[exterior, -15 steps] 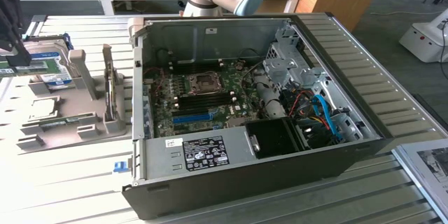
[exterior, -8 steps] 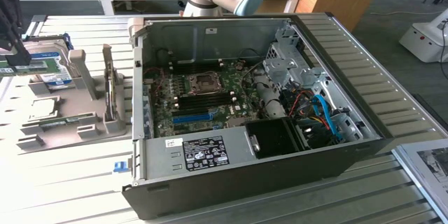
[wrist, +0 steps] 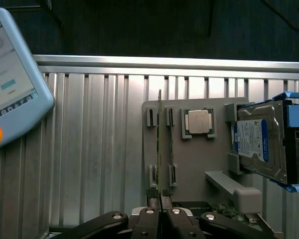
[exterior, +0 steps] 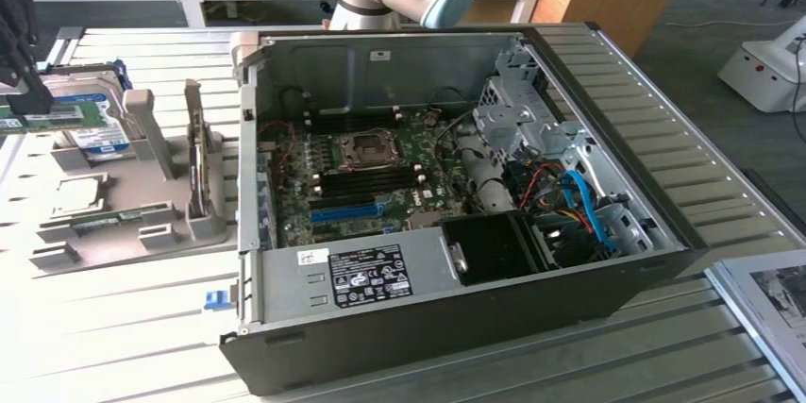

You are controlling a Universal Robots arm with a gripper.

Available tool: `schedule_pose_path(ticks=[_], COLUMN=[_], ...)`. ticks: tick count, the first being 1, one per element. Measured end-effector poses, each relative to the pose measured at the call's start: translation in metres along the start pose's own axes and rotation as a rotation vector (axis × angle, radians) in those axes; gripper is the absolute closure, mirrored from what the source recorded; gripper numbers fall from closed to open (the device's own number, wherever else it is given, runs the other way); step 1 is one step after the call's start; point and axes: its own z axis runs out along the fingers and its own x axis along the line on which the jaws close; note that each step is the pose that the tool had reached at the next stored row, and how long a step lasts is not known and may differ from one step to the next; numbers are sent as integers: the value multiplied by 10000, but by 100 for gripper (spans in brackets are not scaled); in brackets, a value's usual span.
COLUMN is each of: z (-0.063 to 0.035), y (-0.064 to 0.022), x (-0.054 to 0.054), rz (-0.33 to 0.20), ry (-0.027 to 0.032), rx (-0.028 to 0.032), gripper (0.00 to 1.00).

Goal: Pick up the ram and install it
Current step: 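Pick up the ram and move it above insertion slot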

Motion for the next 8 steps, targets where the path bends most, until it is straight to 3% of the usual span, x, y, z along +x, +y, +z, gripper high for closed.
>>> schedule_pose_path(ticks=[3, 8], z=[-3, -1], y=[0, -1], x=[0, 0], rz=[-2, -2], ry=[-38, -40], rx=[0, 2], gripper=[88, 88])
